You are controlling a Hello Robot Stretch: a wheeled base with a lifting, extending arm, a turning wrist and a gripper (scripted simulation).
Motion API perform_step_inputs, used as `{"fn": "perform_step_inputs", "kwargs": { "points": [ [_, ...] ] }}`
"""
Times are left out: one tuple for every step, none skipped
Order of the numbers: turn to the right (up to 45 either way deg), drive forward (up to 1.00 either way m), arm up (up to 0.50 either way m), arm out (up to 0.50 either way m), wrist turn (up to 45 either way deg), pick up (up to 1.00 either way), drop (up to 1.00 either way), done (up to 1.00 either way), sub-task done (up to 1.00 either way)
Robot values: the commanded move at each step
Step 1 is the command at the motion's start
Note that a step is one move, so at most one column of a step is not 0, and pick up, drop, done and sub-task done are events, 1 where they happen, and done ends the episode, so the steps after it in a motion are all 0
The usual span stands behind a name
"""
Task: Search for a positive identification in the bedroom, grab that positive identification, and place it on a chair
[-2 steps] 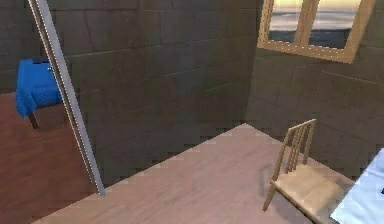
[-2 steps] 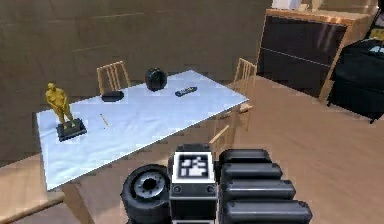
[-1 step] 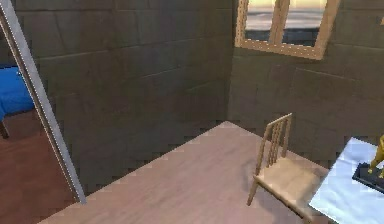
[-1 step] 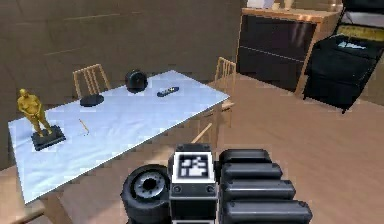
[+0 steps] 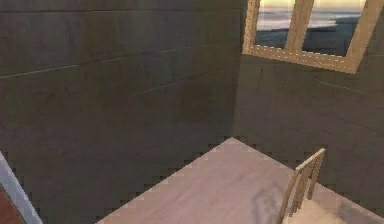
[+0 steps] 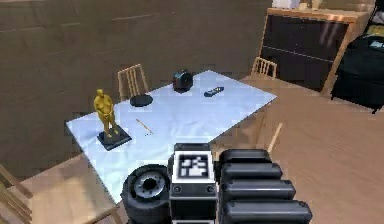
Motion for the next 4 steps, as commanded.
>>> {"fn": "perform_step_inputs", "kwargs": {
  "points": [
    [6.0, 0.0, 0.0, 0.0, 0.0, 0.0, 0.0, 0.0, 0.0],
    [0.0, 0.4, 0.0, 0.0, 0.0, 0.0, 0.0, 0.0, 0.0],
    [-45.0, 0.0, 0.0, 0.0, 0.0, 0.0, 0.0, 0.0, 0.0],
    [-27.0, 0.0, 0.0, 0.0, 0.0, 0.0, 0.0, 0.0, 0.0]
  ]
}}
